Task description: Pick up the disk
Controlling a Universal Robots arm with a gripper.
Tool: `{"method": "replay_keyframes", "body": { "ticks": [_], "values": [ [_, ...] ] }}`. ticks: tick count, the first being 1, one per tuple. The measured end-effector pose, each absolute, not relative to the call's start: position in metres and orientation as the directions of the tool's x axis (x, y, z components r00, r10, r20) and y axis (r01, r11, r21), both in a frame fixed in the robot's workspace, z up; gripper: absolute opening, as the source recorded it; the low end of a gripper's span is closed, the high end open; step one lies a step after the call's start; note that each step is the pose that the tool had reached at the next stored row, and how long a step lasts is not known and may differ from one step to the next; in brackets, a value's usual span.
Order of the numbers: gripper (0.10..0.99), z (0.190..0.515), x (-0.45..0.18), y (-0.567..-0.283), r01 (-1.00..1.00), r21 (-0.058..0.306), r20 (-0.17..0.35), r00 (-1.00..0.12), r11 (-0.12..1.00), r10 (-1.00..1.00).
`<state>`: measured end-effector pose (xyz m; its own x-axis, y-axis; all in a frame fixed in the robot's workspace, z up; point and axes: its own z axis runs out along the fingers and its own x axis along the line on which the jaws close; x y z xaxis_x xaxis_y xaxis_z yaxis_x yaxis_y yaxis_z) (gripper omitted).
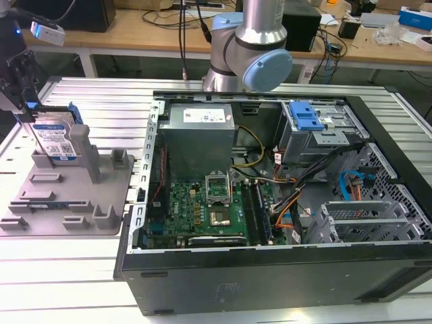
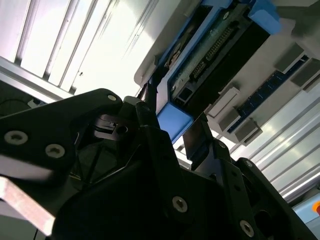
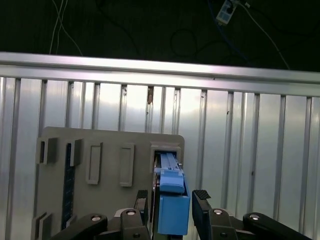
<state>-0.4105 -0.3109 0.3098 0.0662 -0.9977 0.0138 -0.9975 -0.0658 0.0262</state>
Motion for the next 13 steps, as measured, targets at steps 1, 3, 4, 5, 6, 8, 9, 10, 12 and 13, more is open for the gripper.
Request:
{"method": "replay_keyframes", "body": {
  "ticks": [1,3,4,5,6,8,9,10,12,13],
  "values": [
    [0.482,0.3084,-0.4106,-0.3109,-0.997,0.026,0.014,0.066,-0.066,-0.998],
    [0.482,0.3073,-0.4108,-0.3109,-0.997,0.026,0.014,0.066,-0.066,-0.998],
    [0.482,0.3065,-0.4109,-0.3109,-0.997,0.026,0.014,0.066,-0.066,-0.998],
    [0.482,0.3057,-0.4111,-0.3109,-0.997,0.026,0.014,0.066,-0.066,-0.998],
    [0.482,0.3047,-0.4113,-0.3109,-0.997,0.026,0.014,0.066,-0.066,-0.998],
    [0.482,0.3029,-0.4117,-0.3109,-0.997,0.026,0.014,0.066,-0.066,-0.998],
    [0.482,0.3026,-0.4117,-0.3109,-0.997,0.026,0.014,0.066,-0.066,-0.998],
    [0.482,0.3022,-0.4118,-0.3109,-0.997,0.026,0.014,0.066,-0.066,-0.998],
    [0.482,0.3017,-0.4119,-0.3109,-0.997,0.026,0.014,0.066,-0.066,-0.998],
    [0.482,0.3016,-0.4119,-0.3109,-0.997,0.026,0.014,0.066,-0.066,-0.998]
  ]
}}
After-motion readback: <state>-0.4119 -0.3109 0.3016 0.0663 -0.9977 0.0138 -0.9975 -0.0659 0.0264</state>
